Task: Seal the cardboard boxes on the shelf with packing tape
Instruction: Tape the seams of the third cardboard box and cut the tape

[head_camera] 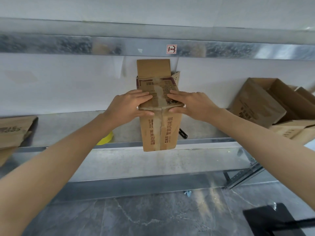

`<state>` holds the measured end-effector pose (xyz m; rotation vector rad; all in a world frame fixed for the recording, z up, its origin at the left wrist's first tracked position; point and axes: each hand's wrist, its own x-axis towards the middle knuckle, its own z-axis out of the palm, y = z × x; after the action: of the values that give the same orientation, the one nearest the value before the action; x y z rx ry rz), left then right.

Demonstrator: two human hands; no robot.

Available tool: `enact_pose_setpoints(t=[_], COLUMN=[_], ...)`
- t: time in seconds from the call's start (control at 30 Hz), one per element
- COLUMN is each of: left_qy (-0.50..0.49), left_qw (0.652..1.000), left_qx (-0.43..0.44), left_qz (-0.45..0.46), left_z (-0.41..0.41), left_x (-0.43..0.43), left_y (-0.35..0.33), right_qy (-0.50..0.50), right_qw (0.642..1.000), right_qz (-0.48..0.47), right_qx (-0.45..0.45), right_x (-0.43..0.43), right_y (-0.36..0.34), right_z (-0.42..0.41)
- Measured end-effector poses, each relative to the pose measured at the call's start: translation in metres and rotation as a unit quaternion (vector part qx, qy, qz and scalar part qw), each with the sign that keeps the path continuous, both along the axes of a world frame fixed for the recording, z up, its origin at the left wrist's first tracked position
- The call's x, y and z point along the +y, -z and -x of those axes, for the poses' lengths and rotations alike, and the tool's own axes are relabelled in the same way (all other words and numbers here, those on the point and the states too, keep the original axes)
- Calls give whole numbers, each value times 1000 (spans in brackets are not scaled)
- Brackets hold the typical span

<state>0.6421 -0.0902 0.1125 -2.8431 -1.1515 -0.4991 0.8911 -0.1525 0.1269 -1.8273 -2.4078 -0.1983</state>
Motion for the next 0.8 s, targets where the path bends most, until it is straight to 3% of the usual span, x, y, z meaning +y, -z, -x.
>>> enact_pose_setpoints(t=[0.1,0.17,0.23,0.37,0.6,0.7,0.8], left_qy=[-21,-17,-23,-61,-44,-96,-145], left_qw=[993,988,977,919,892,853,832], left_qx=[-94,-132,-189,-333,-376,-424,-415], left_qz=[73,81,97,200,247,287,337], left_z=[-7,-14,-23,-38,-26,-19,-15], left_x=[-6,-9,-12,-24,-50,-57,-62], left_y=[8,14,22,32,32,22,17], right_qy=[29,50,74,153,142,155,147], right_qw=[997,986,965,902,874,847,822], right_qz=[20,25,4,-50,-48,-17,28], right_qx=[63,156,251,402,462,508,550], right_x=[-6,-9,-11,-15,-34,-44,-59], right_y=[15,23,32,42,38,26,23], right_z=[11,19,28,49,59,55,55])
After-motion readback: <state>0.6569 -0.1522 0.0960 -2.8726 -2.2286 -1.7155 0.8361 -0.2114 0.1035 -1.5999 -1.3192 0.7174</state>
